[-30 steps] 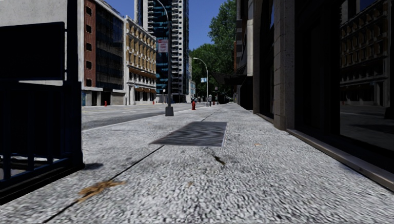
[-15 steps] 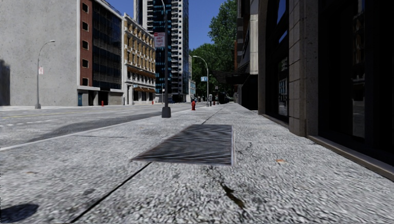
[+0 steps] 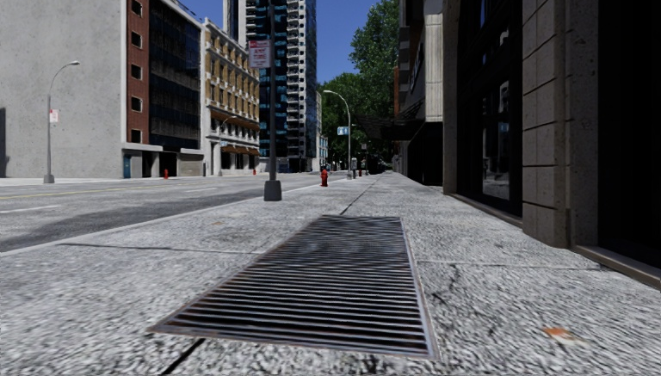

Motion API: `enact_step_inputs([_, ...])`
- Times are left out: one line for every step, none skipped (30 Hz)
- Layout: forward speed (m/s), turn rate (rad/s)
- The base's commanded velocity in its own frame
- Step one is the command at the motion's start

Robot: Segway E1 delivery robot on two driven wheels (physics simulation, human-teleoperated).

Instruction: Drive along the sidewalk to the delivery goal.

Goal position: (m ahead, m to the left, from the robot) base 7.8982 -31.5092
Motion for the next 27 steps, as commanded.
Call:
enact_step_inputs([2.00,0.00])
enact_step_inputs([2.00,0.00])
enact_step_inputs([2.00,0.00])
enact_step_inputs([2.00,0.00])
enact_step_inputs([2.00,0.00])
enact_step_inputs([2.00,0.00])
enact_step_inputs([2.00,0.00])
enact_step_inputs([2.00,0.00])
enact_step_inputs([2.00,0.00])
enact_step_inputs([2.00,0.00])
enact_step_inputs([2.00,0.00])
enact_step_inputs([2.00,0.00])
enact_step_inputs([2.00,0.00])
enact_step_inputs([2.00,0.00])
enact_step_inputs([2.00,0.00])
enact_step_inputs([2.00,0.00])
enact_step_inputs([2.00,0.00])
enact_step_inputs([2.00,0.00])
enact_step_inputs([2.00,0.00])
enact_step_inputs([2.00,0.00])
enact_step_inputs([2.00,0.00])
enact_step_inputs([2.00,0.00])
enact_step_inputs([2.00,0.00])
enact_step_inputs([2.00,0.00])
enact_step_inputs([2.00,0.00])
enact_step_inputs([2.00,0.00])
enact_step_inputs([2.00,0.00])
